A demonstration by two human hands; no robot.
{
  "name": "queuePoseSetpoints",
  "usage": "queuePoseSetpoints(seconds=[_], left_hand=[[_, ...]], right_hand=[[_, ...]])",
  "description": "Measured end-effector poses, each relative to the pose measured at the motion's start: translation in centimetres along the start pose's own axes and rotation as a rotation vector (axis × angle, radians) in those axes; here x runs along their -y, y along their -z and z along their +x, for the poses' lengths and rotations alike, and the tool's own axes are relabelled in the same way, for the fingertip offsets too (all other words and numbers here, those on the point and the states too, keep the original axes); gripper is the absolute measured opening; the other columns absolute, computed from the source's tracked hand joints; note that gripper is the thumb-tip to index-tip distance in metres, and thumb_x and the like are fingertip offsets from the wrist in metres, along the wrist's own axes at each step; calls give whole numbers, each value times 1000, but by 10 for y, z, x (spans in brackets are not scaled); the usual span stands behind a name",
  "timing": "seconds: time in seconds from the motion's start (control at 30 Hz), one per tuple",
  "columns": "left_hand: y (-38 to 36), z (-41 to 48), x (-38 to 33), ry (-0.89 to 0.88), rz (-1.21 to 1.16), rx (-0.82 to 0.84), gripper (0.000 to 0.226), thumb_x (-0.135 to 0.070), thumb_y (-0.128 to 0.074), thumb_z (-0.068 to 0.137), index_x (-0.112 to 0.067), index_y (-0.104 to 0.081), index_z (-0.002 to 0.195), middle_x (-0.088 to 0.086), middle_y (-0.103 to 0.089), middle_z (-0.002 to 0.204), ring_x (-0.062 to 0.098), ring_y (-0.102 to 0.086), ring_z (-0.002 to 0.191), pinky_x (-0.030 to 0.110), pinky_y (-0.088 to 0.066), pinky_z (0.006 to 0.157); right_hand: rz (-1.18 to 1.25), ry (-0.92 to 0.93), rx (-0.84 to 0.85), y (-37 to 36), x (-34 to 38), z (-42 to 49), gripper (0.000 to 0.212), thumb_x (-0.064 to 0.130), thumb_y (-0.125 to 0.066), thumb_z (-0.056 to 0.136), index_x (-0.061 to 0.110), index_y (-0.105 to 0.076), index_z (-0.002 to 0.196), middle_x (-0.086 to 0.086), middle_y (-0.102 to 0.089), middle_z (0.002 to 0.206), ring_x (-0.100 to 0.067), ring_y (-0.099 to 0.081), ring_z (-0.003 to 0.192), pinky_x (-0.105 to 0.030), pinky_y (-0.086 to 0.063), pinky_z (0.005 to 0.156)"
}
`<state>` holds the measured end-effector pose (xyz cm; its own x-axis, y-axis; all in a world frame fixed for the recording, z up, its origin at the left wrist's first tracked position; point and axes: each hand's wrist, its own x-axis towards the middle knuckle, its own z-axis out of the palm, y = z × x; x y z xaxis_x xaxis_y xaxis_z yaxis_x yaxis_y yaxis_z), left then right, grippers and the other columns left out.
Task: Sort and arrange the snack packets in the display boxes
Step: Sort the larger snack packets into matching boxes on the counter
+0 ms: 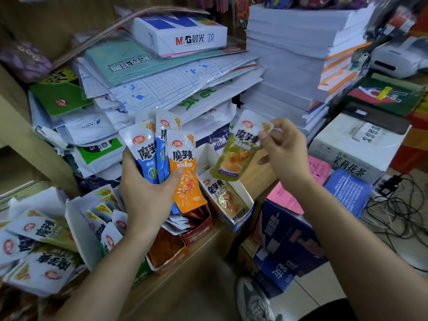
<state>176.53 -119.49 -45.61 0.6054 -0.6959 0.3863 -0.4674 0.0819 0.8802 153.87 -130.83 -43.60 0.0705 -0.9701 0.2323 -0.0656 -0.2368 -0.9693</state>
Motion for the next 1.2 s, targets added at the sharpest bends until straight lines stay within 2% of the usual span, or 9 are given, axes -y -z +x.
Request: queuePoseSetpoints(seconds=[0.17, 0.33, 0.47, 0.6, 0.7, 0.8, 0.93, 1.1, 1.2], left_hand=[[-1, -1, -7, 36, -61, 42, 66, -14, -90, 73, -24, -52, 126, -19, -67, 109, -8, -66, 94, 9, -49, 77], [-3, -2, -12, 78, -135, 92, 59, -12, -88, 74, -43, -53, 110, -22, -71, 104, -1, -68, 97, 29, -53, 87], [-3, -3, -14, 96, -197, 110, 53, -15, -86, 78, -34, -57, 118, -19, -74, 107, 2, -70, 99, 31, -58, 89], [-1, -3, -16, 44, -147, 96, 77, -17, -94, 66, -22, -53, 131, -15, -70, 116, -4, -67, 103, 17, -54, 85], [0, -2, -12, 35, -102, 60, 74, -11, -93, 68, -20, -52, 129, -19, -68, 109, -8, -67, 94, 12, -54, 81], [2, -1, -7, 42, -37, 6, 68, -11, -92, 69, -20, -52, 123, -27, -68, 95, -5, -68, 84, 31, -58, 83], [1, 0, -6, 45, 15, -14, 64, -15, -92, 68, -29, -50, 113, -34, -66, 89, -4, -67, 80, 41, -57, 87], [2, -1, -4, 49, 11, -25, 68, -15, -92, 67, -25, -51, 120, -25, -69, 94, -2, -69, 86, 42, -58, 87], [3, -1, -3, 45, 7, -15, 71, -13, -92, 68, -23, -52, 125, -18, -69, 104, -2, -69, 92, 38, -58, 87]], right_hand=[[246, -263, 132, -2, 7, -7, 6, 5, -58, 99, 2, -54, 103, 2, -74, 75, -19, -74, 72, -29, -61, 58], [349, -334, 294, -42, 4, -23, 12, -2, -66, 93, -1, -61, 104, -13, -67, 76, -26, -70, 73, -30, -62, 66], [309, -317, 275, -64, 0, -26, 12, -6, -71, 87, 3, -65, 92, -6, -67, 70, -21, -69, 71, -31, -62, 71], [279, -266, 282, -71, 0, -27, 19, -3, -74, 86, -7, -66, 103, -19, -69, 86, -20, -71, 72, -28, -61, 67], [-232, -33, 311, -51, -9, -12, 44, 22, -84, 81, 17, -68, 122, 2, -72, 105, -17, -68, 90, -37, -59, 78], [-866, 208, 431, -34, -22, -4, 63, 51, -84, 70, 42, -61, 128, 7, -42, 137, -19, -36, 117, -42, -38, 103], [-1006, 138, 698, -39, -41, -4, 84, 53, -82, 69, 51, -43, 143, 6, -12, 157, -26, -17, 135, -52, -25, 110], [-1145, 128, 776, -56, -50, 8, 100, 50, -83, 68, 49, -28, 151, 0, -20, 150, -29, -23, 131, -51, -33, 107], [-1143, 144, 794, -63, -52, 14, 99, 38, -85, 69, 46, -29, 150, 0, -32, 129, -24, -34, 113, -43, -44, 90]])
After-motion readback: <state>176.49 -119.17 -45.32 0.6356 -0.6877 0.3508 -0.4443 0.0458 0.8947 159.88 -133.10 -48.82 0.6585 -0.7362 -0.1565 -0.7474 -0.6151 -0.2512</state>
